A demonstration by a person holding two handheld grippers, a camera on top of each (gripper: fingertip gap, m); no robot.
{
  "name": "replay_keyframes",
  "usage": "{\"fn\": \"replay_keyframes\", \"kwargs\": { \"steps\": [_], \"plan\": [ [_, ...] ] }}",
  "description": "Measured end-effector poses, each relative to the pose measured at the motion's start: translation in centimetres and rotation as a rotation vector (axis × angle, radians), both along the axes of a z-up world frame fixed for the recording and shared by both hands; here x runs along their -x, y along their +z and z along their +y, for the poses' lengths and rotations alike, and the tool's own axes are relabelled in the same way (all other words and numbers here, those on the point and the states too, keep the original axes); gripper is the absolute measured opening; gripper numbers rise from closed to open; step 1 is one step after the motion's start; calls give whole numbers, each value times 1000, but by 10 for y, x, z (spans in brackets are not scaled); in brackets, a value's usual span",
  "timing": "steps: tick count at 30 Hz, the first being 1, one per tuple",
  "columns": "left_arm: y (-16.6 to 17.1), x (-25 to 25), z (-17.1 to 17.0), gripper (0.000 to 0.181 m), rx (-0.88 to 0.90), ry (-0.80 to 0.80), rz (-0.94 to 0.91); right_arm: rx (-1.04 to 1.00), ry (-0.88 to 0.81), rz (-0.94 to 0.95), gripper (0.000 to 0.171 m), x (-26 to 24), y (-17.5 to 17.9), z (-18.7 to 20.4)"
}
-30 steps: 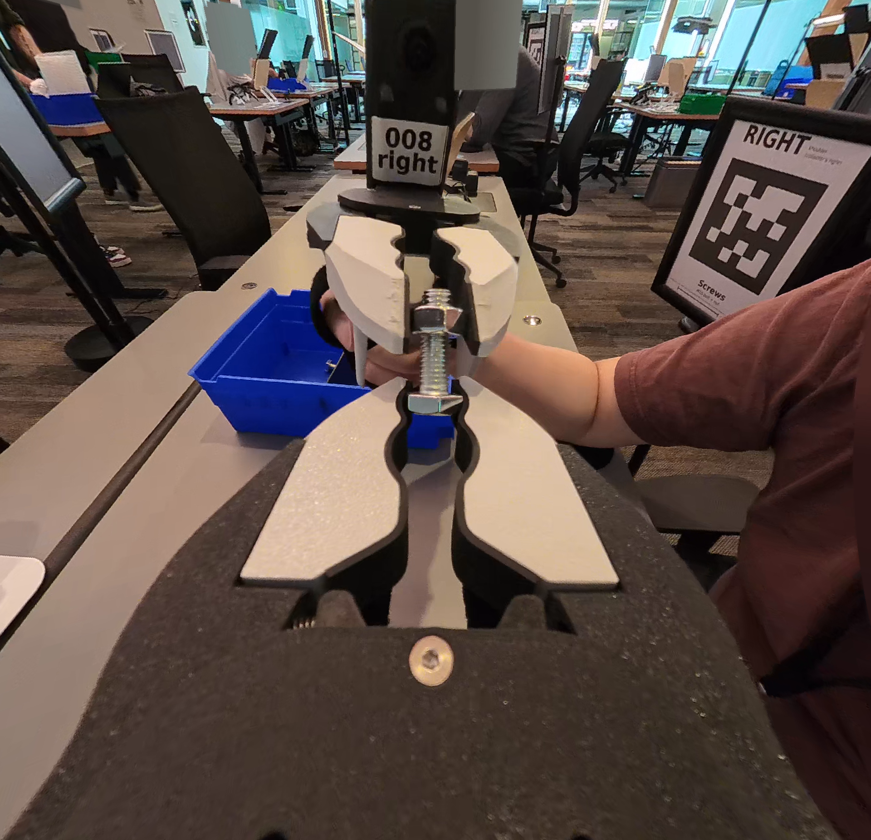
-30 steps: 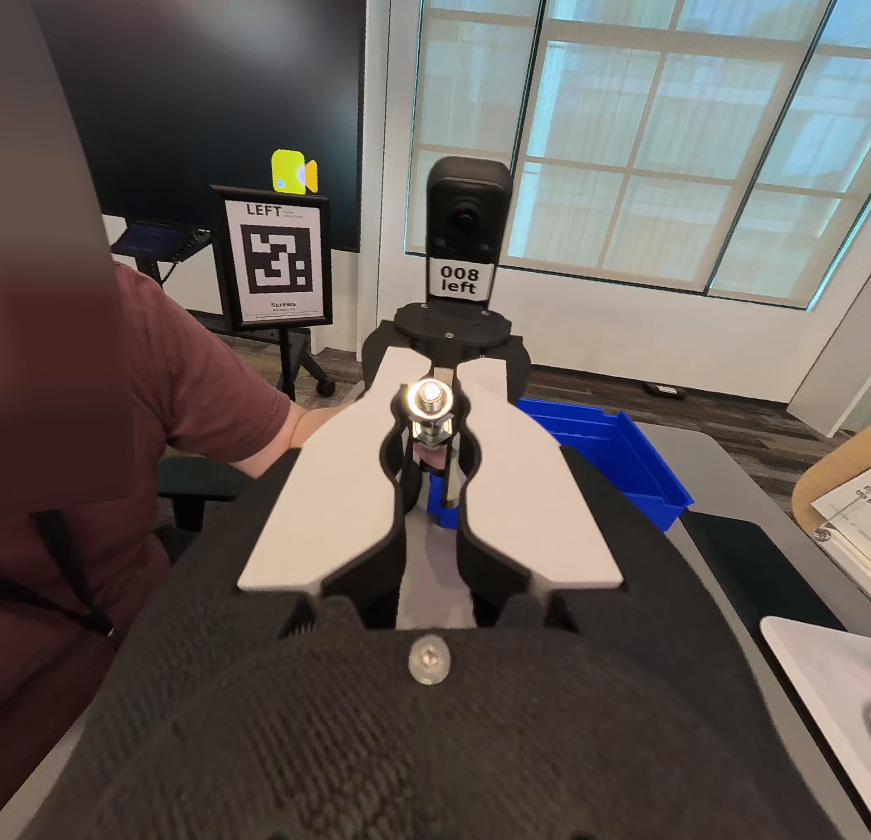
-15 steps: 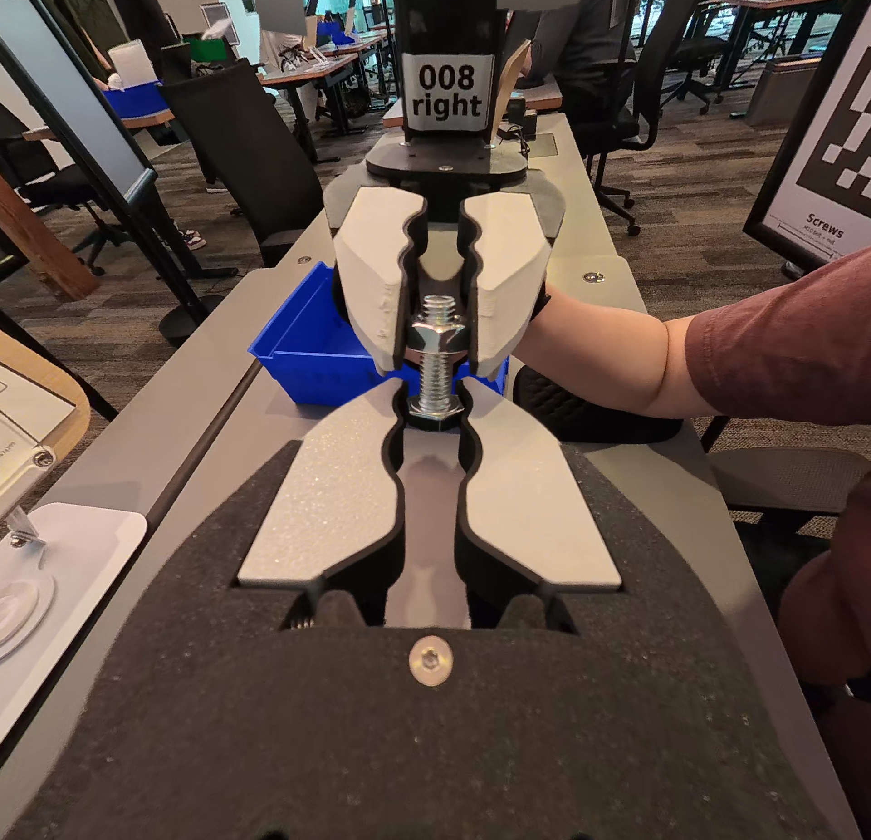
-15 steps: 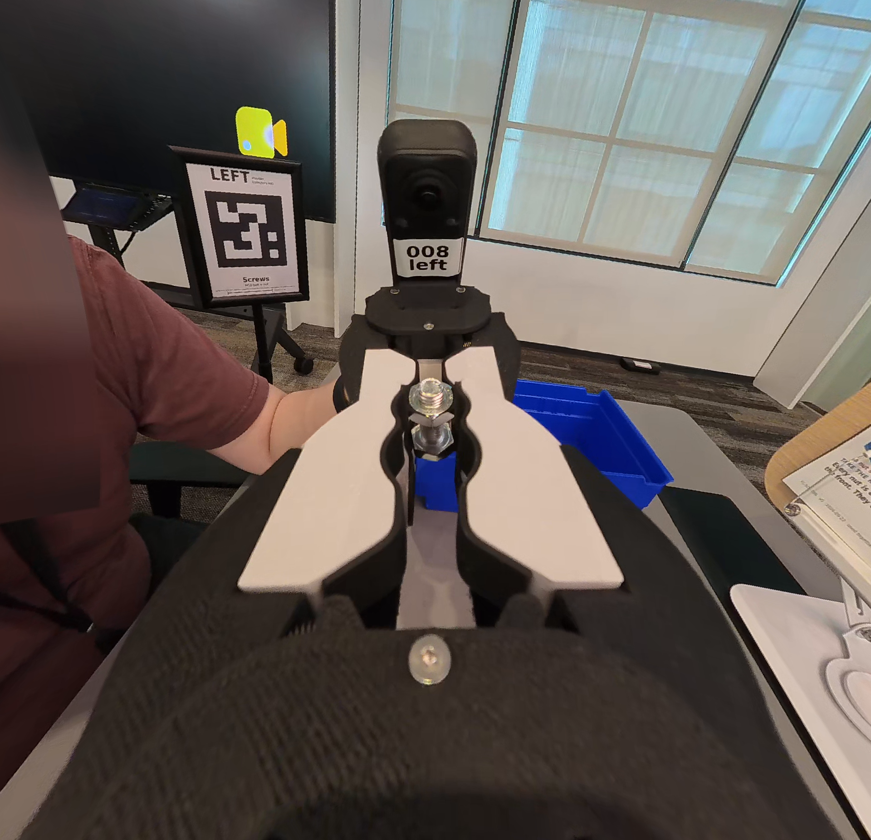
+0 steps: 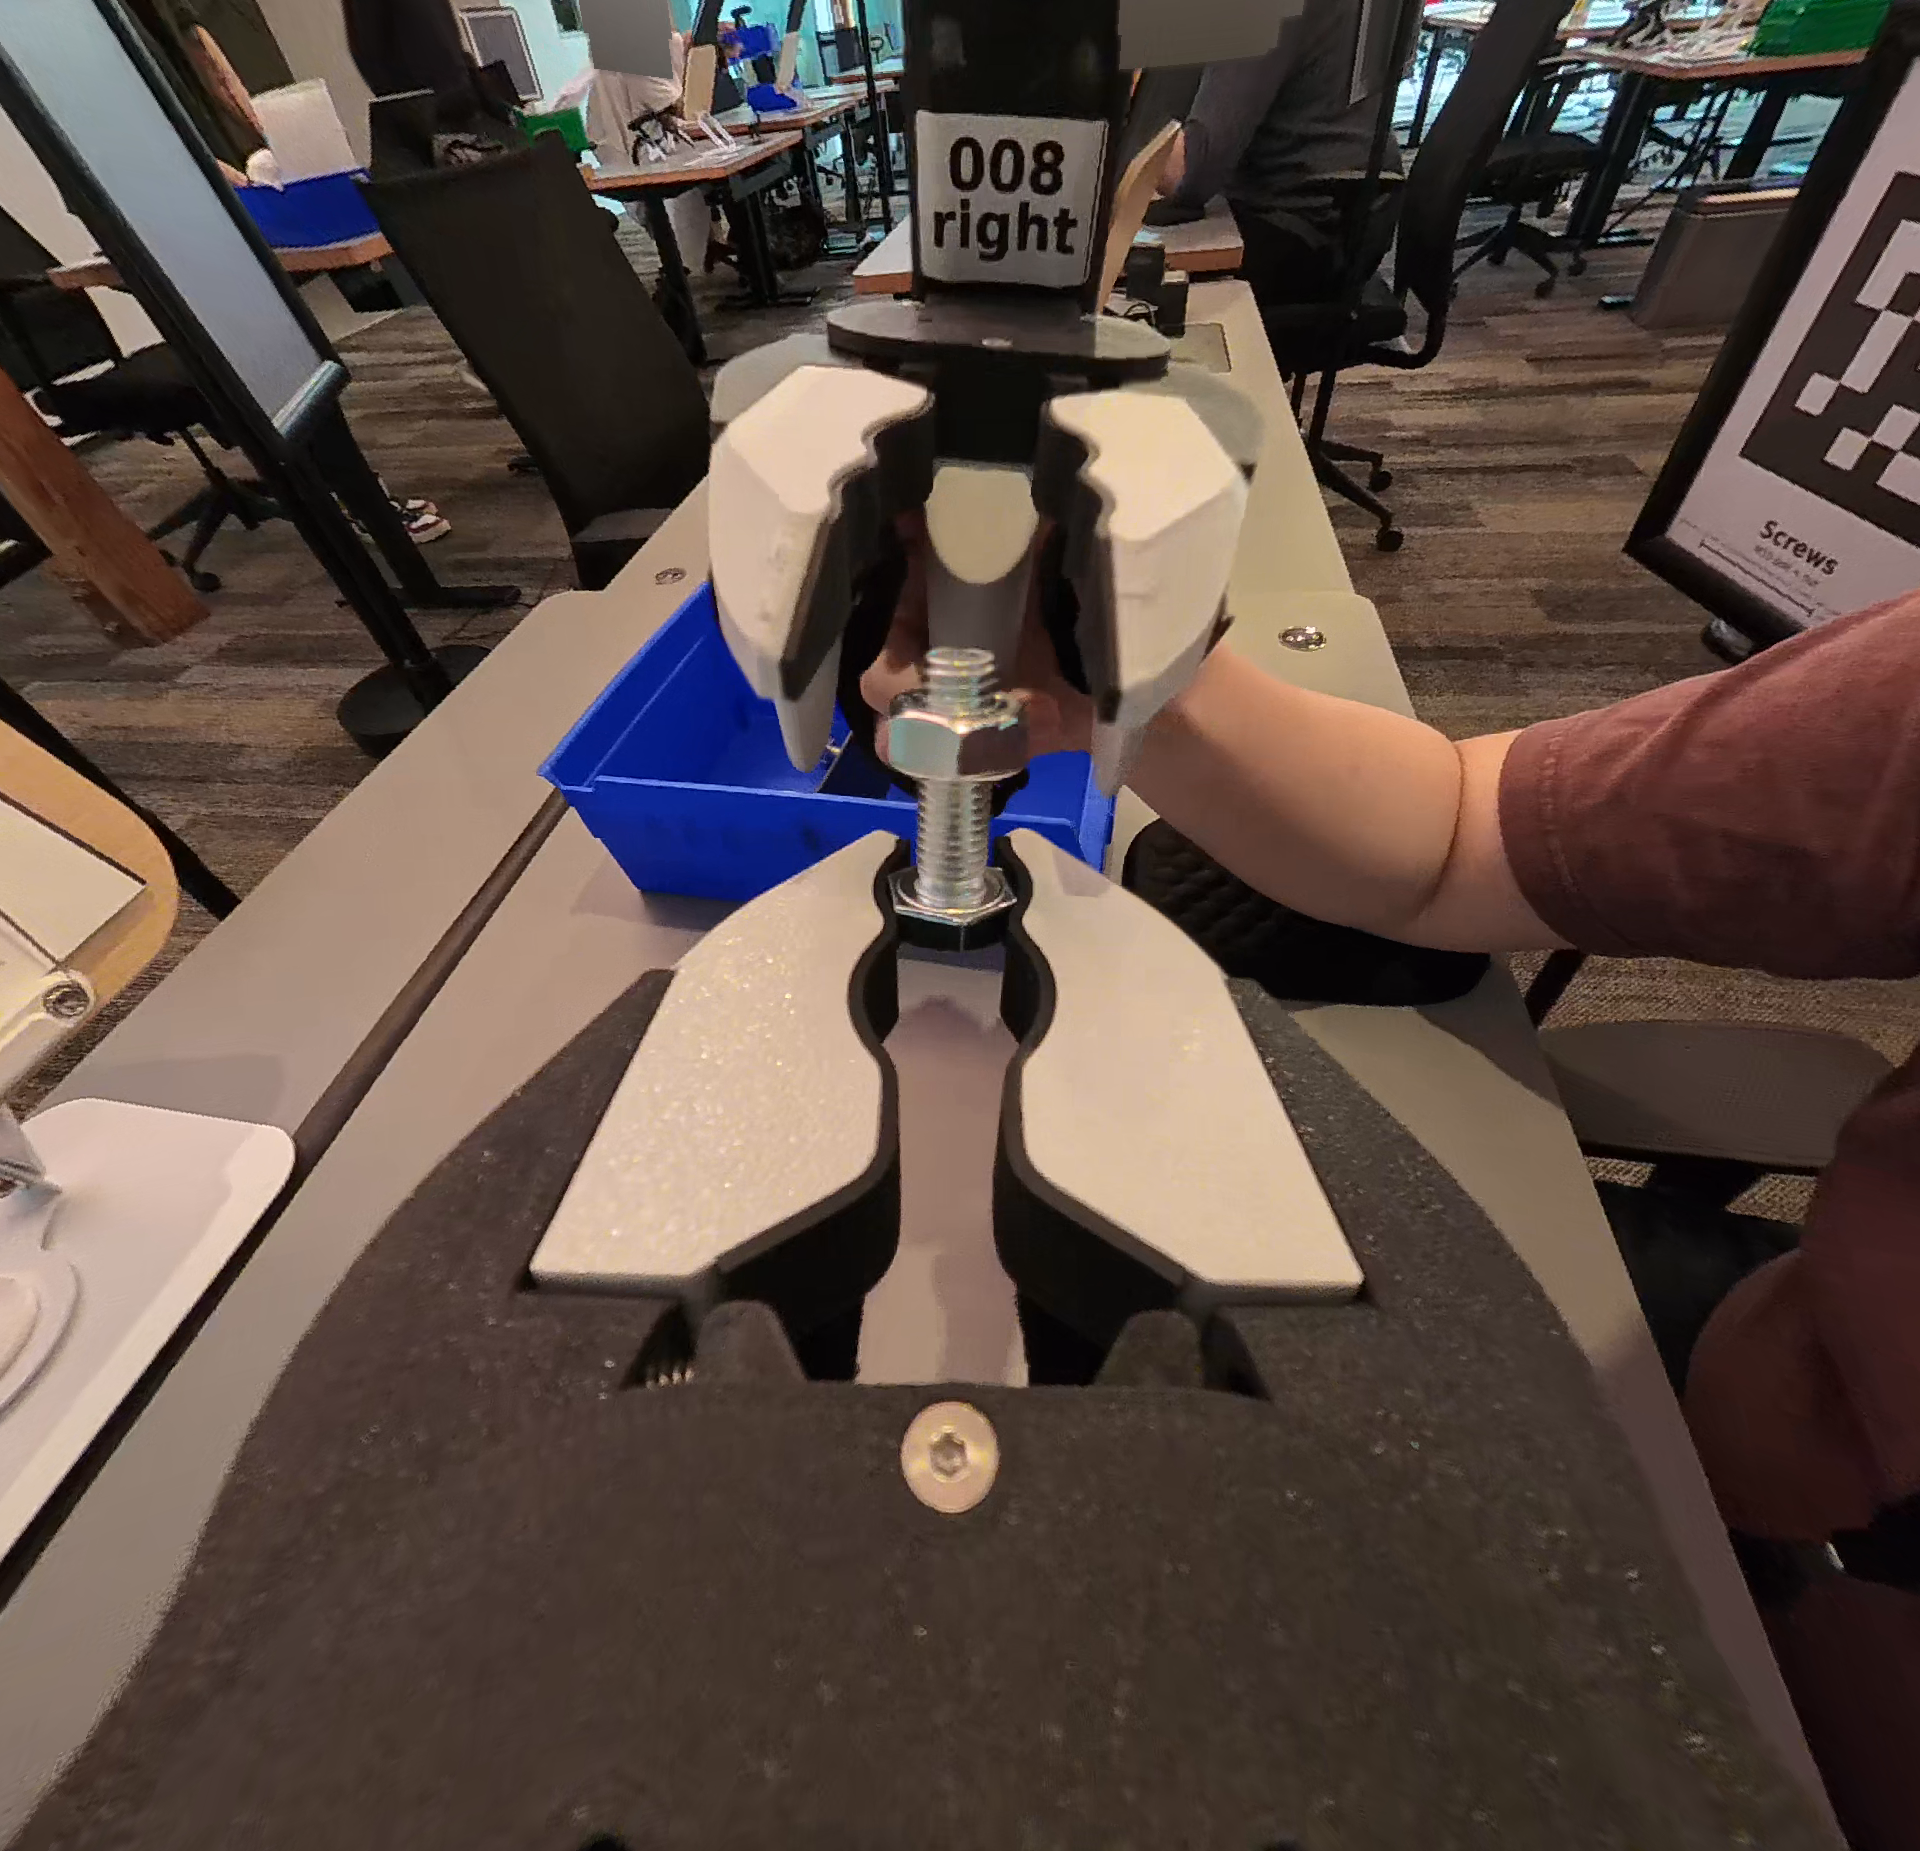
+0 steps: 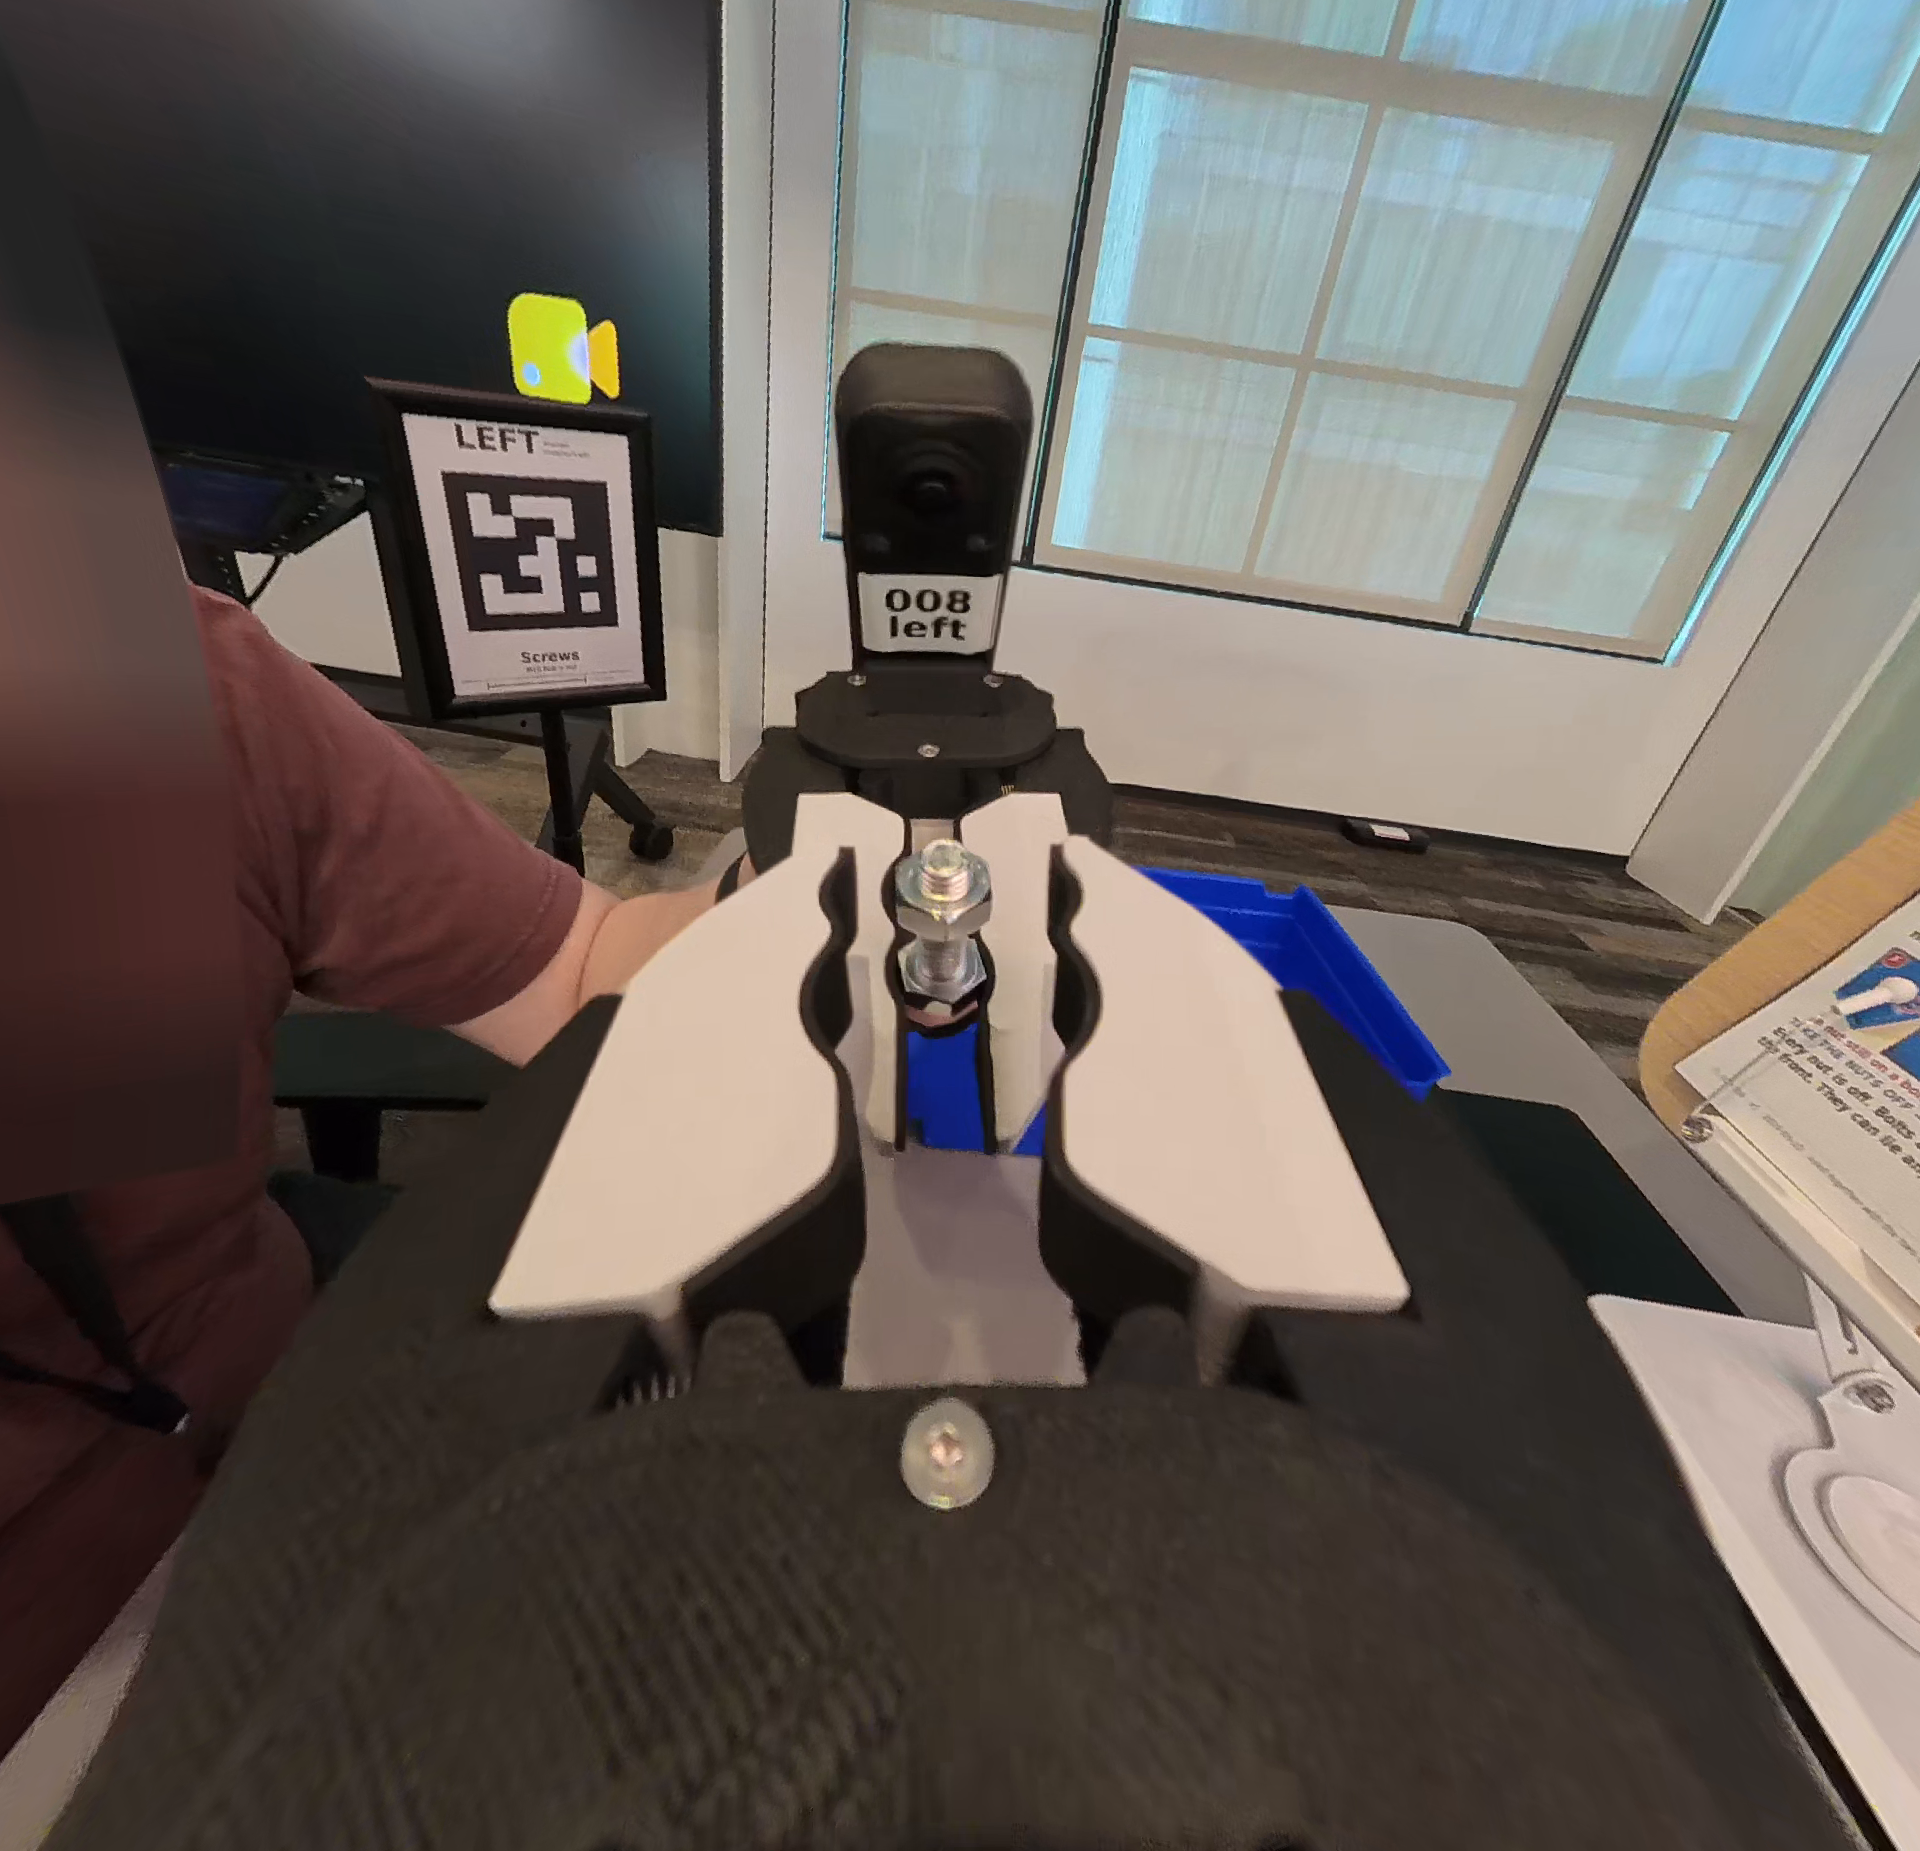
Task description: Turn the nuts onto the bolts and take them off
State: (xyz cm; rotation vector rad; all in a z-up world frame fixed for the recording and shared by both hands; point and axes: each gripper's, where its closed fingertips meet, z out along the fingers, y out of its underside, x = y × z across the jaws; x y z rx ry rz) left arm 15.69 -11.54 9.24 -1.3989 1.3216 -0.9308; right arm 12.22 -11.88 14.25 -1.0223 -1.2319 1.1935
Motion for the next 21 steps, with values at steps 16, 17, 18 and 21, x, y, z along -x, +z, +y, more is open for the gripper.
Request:
{"fn": "replay_keyframes", "kwargs": {
  "steps": [16,17,18,21],
  "plan": [
    [10,-3,-22,15,73,-140,-67,94,143,30,30,-8,-1,-4],
    [11,-2,-25,15,87,-159,-75,133,152,48,29,-13,0,1],
    [12,-2,-27,15,96,-171,-79,169,165,66,30,-16,3,4],
    [9,-2,-22,15,76,-141,-61,165,225,90,35,-13,10,-11]
  ]
}}
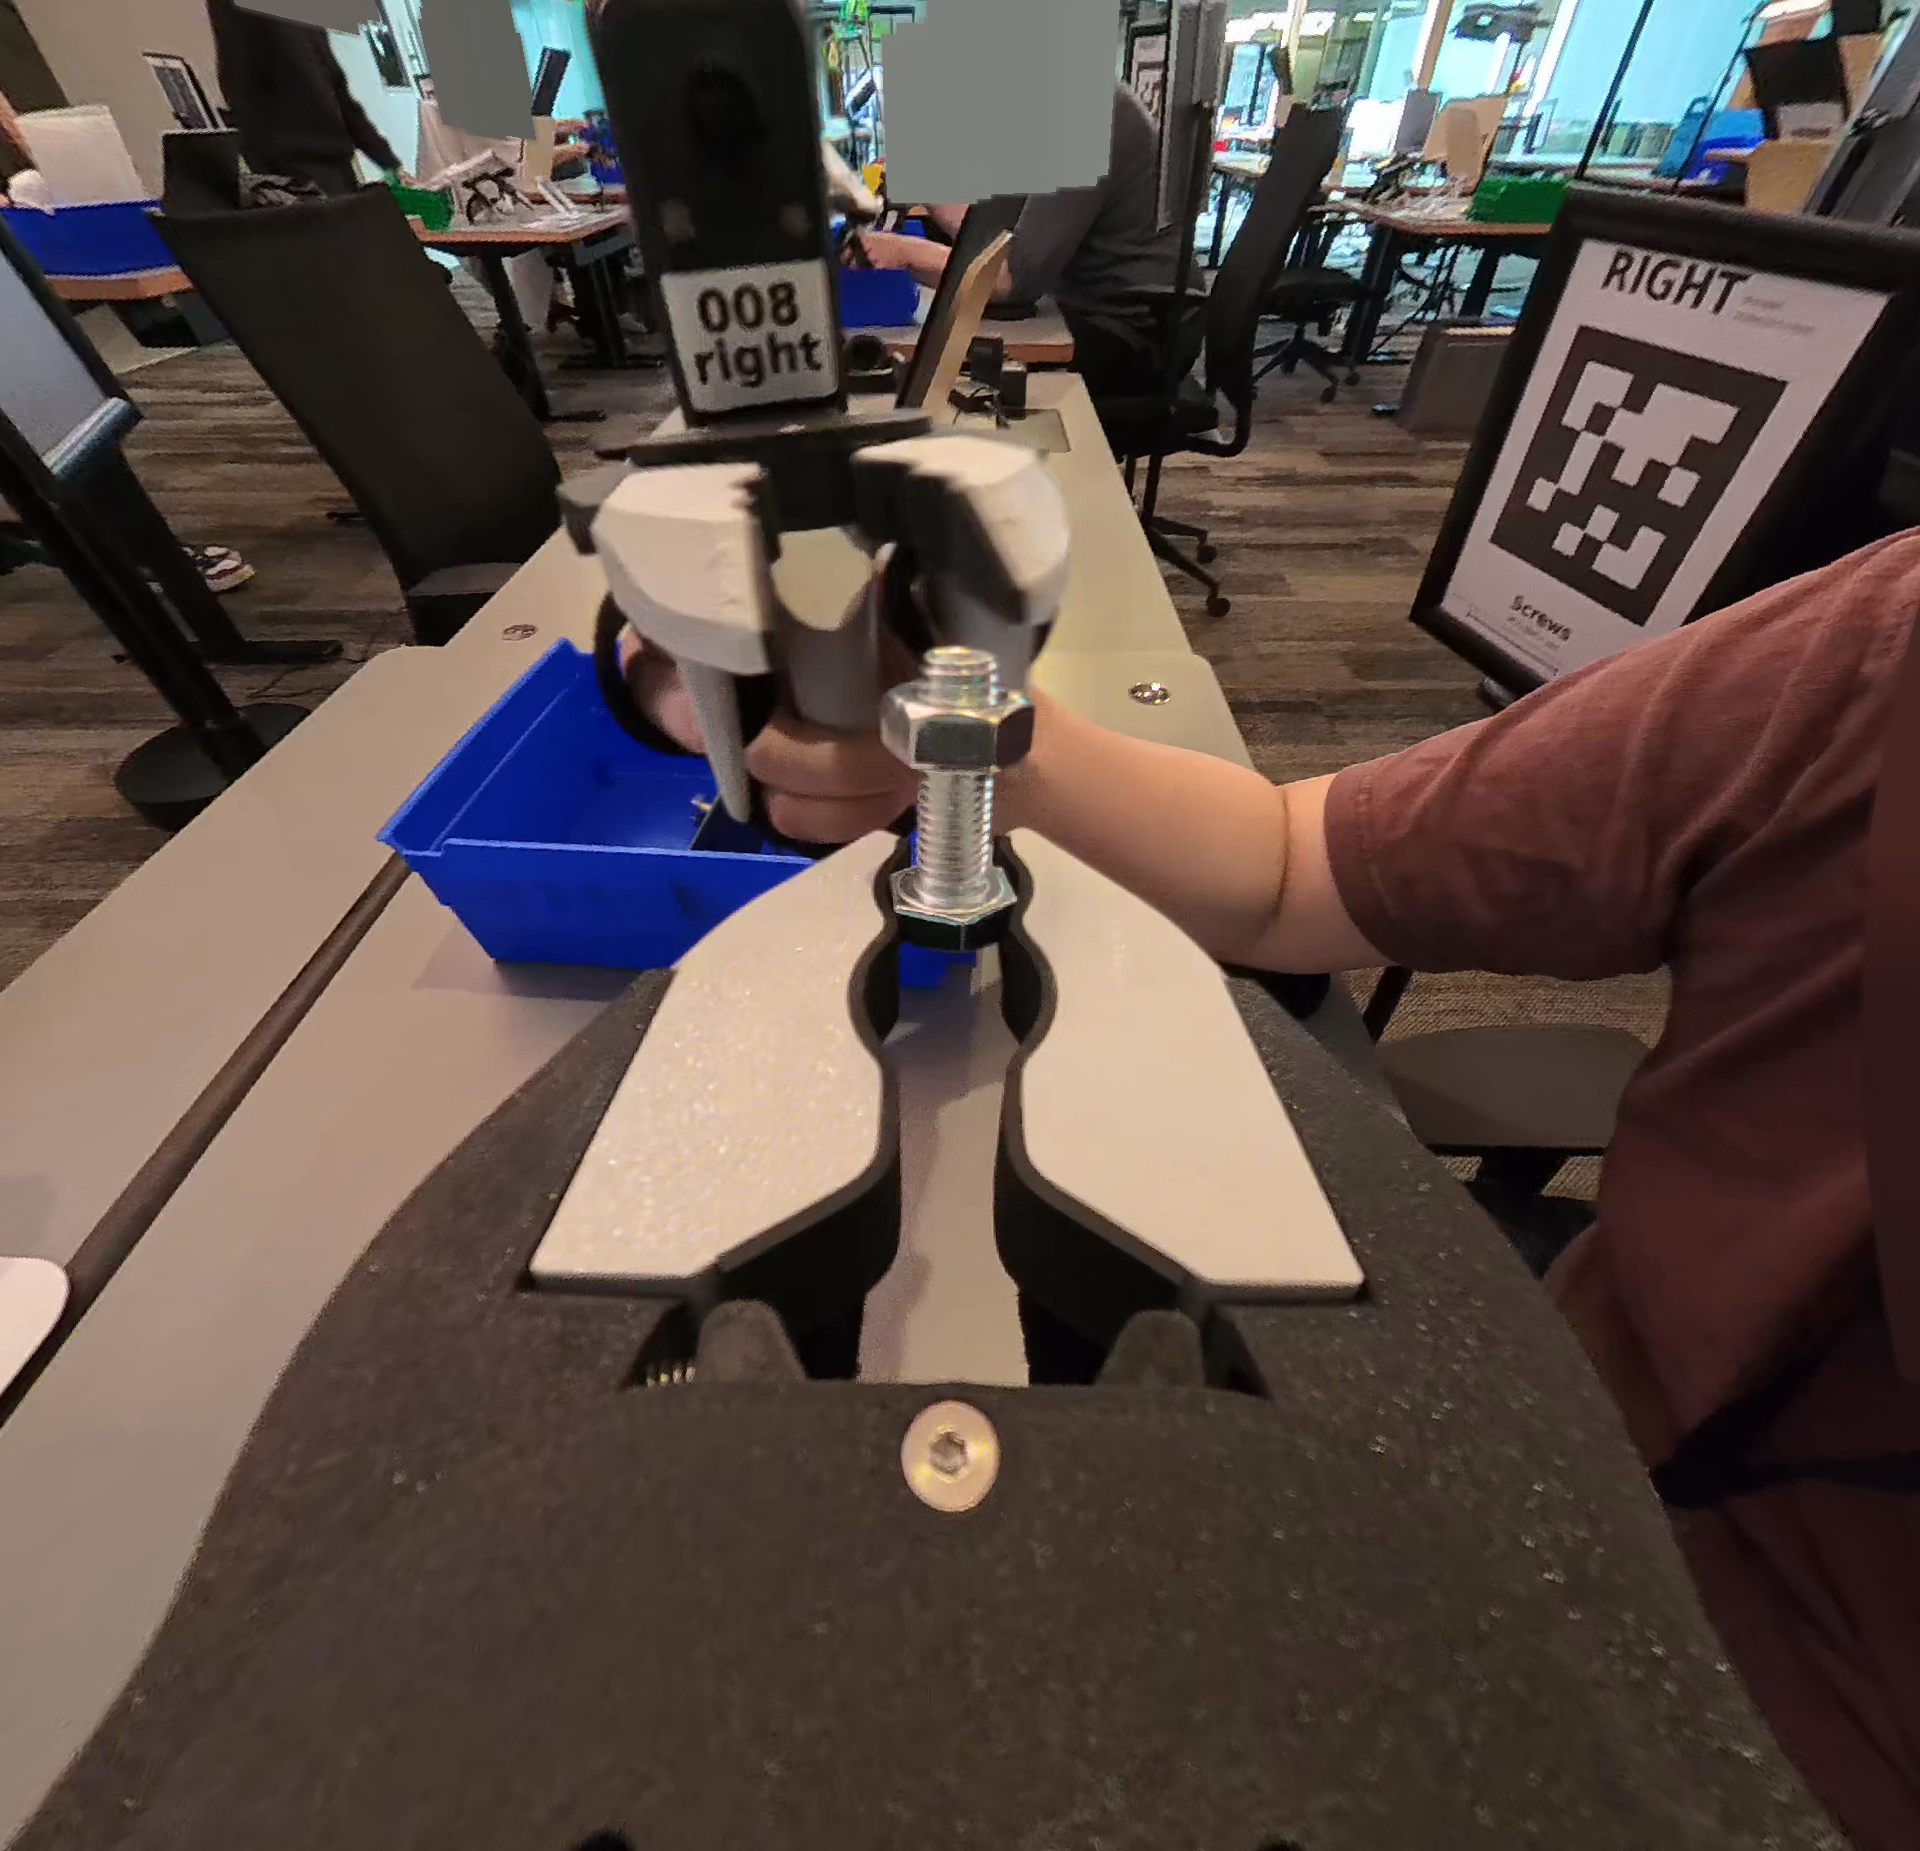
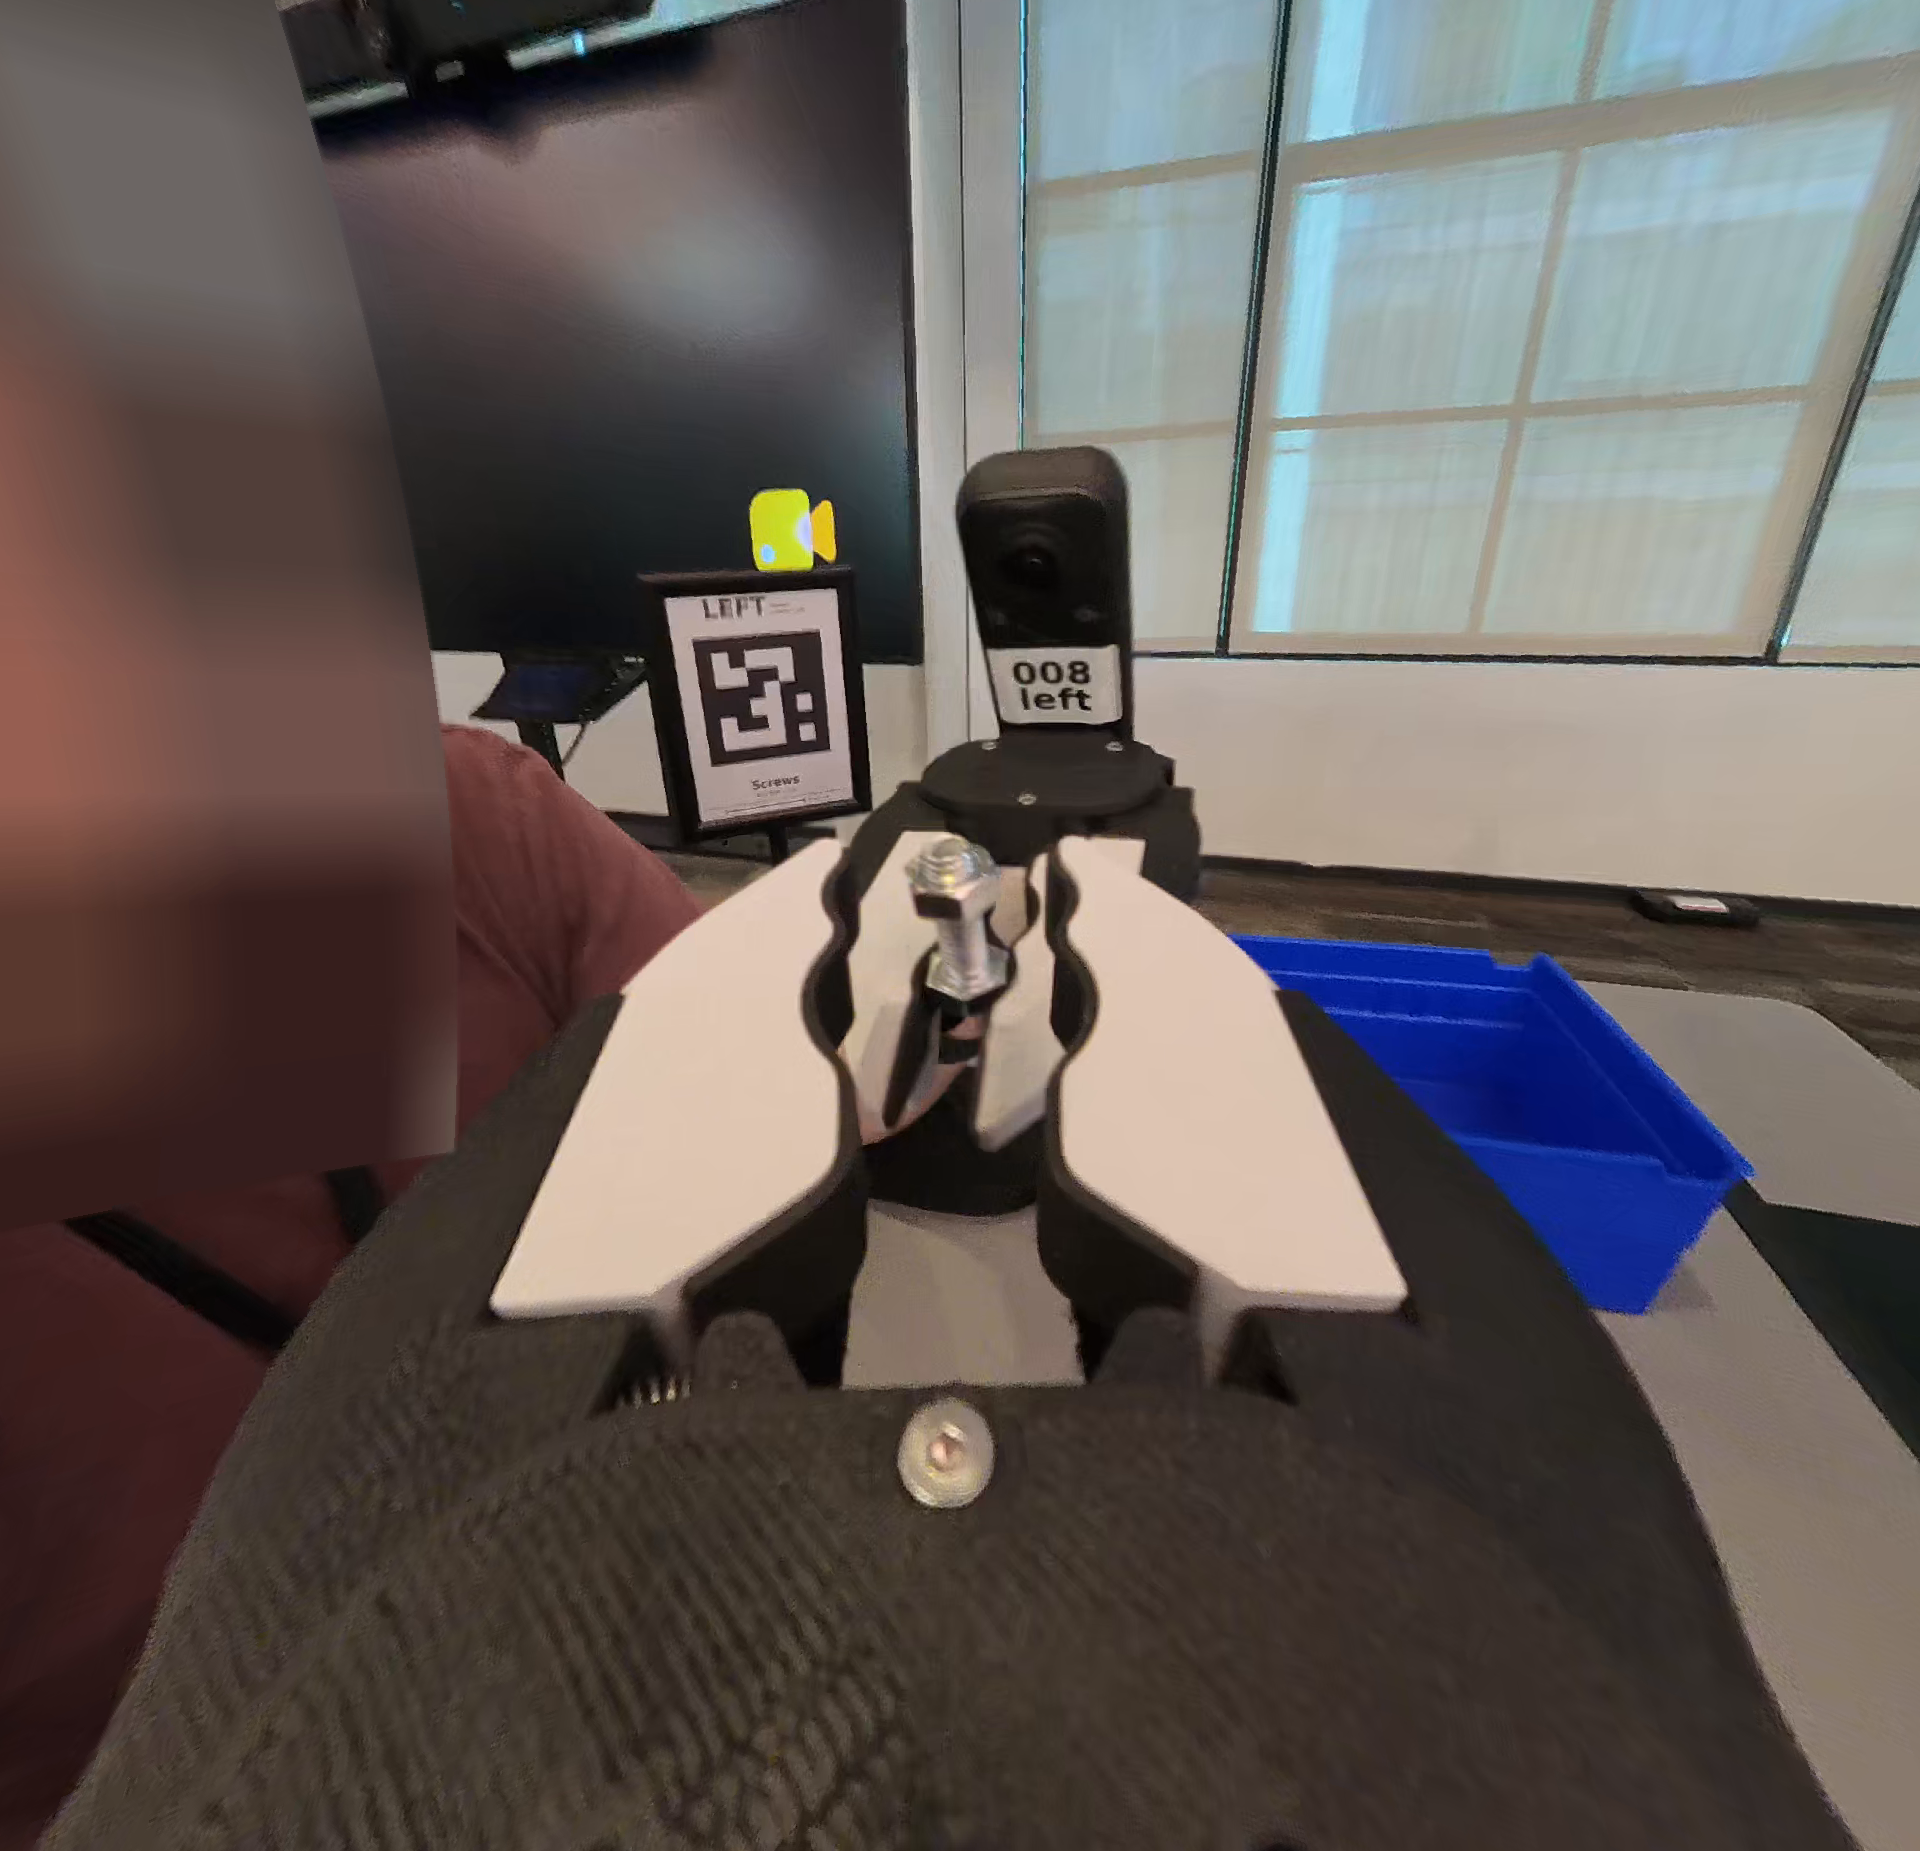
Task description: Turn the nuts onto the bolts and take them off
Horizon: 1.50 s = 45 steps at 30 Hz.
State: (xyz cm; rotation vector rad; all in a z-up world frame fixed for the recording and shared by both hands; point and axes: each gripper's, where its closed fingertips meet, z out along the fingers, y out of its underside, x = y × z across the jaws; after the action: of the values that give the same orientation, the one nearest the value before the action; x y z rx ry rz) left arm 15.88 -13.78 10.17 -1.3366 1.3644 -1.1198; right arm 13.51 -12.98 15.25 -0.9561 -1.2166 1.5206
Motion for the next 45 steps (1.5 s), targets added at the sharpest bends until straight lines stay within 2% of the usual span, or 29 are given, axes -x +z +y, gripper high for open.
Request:
{"fn": "replay_keyframes", "kwargs": {
  "steps": [5,8,11,15,18,20,24,27,29,32,34,39,43,45],
  "plan": [
    [0,-3,-1,15,15,-6,-15,-63,-103,-51,38,10,-6,4],
    [4,-1,-3,14,26,-20,-35,19,-79,-19,37,-4,-4,18],
    [4,0,1,14,19,3,-34,21,-34,5,40,-3,1,8],
    [2,-3,2,14,39,-7,-37,-75,-95,-45,44,15,-5,-3],
    [3,-4,-4,14,51,-34,-47,-25,-106,-26,47,5,-5,12],
    [5,-3,-5,15,50,-37,-50,56,-120,1,42,-5,-4,28],
    [4,-2,-1,14,38,-19,-42,22,-34,45,44,-4,6,6],
    [4,-3,0,14,56,-24,-55,-42,-65,-6,45,9,0,-2],
    [4,-4,-2,15,68,-43,-61,-37,-106,-14,44,8,-3,8],
    [7,-3,-6,15,74,-62,-74,73,-120,17,40,-7,-2,31],
    [7,-2,-5,15,69,-55,-69,73,-71,60,40,-10,6,22],
    [7,-2,-5,14,67,-58,-71,-59,-66,-18,44,13,-1,-5],
    [10,-3,-10,15,70,-78,-82,50,-80,22,40,1,0,18],
    [10,-2,-11,15,64,-76,-75,104,-32,60,40,-5,5,18]
  ]
}}
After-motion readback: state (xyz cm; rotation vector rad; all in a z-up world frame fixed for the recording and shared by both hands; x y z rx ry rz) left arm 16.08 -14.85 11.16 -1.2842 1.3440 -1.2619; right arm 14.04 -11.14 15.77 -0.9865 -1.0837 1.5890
